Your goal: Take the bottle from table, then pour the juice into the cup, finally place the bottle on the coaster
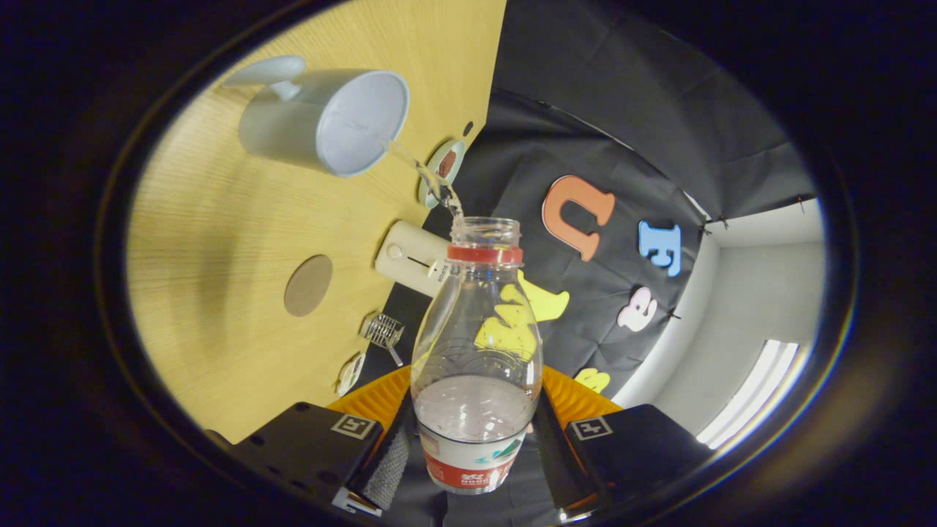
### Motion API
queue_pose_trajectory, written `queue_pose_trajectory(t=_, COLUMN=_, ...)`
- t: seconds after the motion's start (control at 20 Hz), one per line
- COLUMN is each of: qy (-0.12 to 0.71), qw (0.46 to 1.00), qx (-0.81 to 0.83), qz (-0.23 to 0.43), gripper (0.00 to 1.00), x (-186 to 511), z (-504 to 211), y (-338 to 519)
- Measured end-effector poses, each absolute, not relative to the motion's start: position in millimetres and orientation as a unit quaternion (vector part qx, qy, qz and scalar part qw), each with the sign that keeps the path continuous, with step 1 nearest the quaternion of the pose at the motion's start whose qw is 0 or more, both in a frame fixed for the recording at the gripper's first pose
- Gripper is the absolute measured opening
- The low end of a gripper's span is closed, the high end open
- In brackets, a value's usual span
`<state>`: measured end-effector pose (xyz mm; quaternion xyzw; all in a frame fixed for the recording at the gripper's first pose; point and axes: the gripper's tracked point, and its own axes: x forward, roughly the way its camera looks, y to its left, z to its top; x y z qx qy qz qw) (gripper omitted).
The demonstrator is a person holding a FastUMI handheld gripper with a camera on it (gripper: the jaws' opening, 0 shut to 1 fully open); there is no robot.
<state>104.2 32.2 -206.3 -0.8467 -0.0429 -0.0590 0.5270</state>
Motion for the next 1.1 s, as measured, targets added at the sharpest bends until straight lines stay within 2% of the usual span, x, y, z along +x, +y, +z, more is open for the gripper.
queue_pose_trajectory(t=0.65, qy=-0.041, qw=0.481, qx=-0.875, qz=-0.048, gripper=0.81, x=101, z=-213, y=48)
queue_pose_trajectory(t=0.9, qy=-0.063, qw=0.449, qx=-0.889, qz=-0.061, gripper=0.82, x=98, z=-204, y=56)
queue_pose_trajectory(t=1.1, qy=-0.073, qw=0.447, qx=-0.889, qz=-0.064, gripper=0.81, x=98, z=-205, y=57)
